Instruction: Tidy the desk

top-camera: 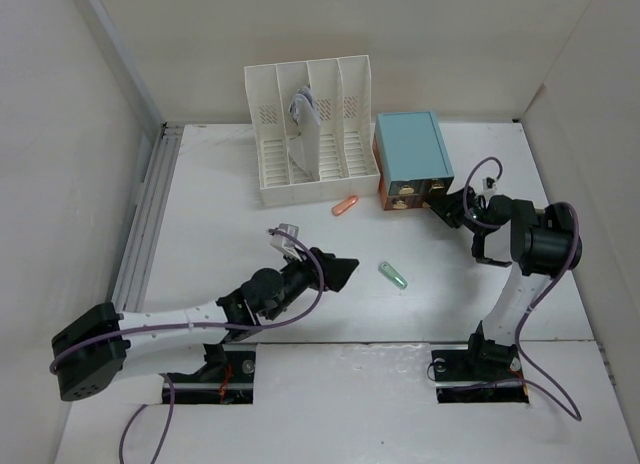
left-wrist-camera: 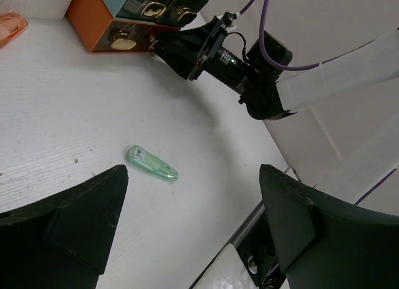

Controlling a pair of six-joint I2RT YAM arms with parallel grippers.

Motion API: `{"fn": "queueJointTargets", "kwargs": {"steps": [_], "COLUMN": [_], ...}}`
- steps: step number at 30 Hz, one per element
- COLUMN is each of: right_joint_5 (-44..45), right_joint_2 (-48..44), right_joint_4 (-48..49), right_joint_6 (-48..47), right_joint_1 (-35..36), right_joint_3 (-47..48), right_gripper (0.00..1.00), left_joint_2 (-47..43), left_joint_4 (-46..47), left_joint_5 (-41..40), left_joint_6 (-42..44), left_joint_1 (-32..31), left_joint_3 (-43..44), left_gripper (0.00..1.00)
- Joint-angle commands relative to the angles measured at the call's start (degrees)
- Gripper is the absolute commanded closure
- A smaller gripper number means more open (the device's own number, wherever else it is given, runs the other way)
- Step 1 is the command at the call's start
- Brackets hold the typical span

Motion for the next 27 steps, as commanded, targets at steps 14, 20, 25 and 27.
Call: {"fn": "queueJointTargets", "kwargs": {"steps": [14, 20, 25, 27], "right_joint_5": [-3.62, -6.08, -6.77, -7.30], "right_joint_2": [-7.82, -16.26, -20.92, -20.93], "right_joint_4": [-3.26, -16.79, -22.61, -24.01], "right_joint_6": [-9.22, -16.18, -19.00, -19.00], "right_joint_1": [0.54, -0.51, -0.51, -0.51], "right_joint_3": [-4.12, -7.64, -7.65, -7.65], "right_gripper": [0.68, 0.68, 0.60, 0.41], "left_joint_2": [-4.76, -5.29, -6.43, -6.43], "left_joint_4": [-0.36, -0.88, -0.36, -0.36], "left_joint_5": [-1.79, -1.79, -1.79, -1.79], "left_joint_6": [-0.18, 0.34, 0.34, 0.34], "left_joint_1": [0.18, 0.18, 0.18, 0.18], "left_joint_3": [-1.66, -2.18, -2.71, -2.71], "left_gripper": [0.16, 0.16, 0.16, 0.16]}}
